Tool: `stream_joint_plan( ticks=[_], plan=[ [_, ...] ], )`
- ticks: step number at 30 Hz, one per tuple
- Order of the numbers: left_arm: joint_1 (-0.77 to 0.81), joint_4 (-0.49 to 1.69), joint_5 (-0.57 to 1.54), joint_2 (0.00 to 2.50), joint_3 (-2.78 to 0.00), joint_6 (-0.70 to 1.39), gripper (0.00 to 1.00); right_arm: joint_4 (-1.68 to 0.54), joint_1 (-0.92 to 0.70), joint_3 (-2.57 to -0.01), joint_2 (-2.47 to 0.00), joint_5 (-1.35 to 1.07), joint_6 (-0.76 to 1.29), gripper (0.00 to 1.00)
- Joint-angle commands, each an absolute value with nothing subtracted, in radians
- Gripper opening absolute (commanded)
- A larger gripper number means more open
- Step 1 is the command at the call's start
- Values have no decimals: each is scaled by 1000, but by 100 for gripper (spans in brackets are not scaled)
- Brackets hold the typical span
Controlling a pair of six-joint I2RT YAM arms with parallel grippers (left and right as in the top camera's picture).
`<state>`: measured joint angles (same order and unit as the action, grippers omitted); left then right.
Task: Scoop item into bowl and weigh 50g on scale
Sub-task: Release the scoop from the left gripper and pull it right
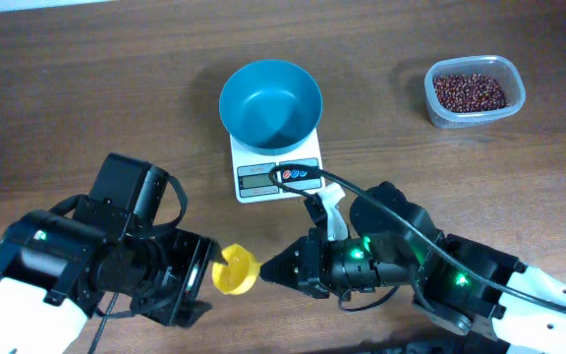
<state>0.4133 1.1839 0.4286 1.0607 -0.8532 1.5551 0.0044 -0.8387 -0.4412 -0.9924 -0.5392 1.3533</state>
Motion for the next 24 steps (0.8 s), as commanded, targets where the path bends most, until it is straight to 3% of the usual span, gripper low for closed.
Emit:
stream_joint_plan(
  ticks=[1,3,7,13,24],
  plan=[
    [416,1187,418,1061,-850,1489,70,-14,-846,-450,-990,-532,1299,4],
    [416,1187,395,1061,-850,1464,79,-25,-846,-450,-990,-558,1239,4],
    [416,1190,377,1061,-850,1449,86,-44,-844,-450,-990,-565,1123,4],
    [416,1190,315,1061,-850,1202,100,-55,-844,-450,-990,-565,999,4],
    [416,1190,288,1061,-850,1195,99,-359,-804,-451,-887,-488,791,4]
  ],
)
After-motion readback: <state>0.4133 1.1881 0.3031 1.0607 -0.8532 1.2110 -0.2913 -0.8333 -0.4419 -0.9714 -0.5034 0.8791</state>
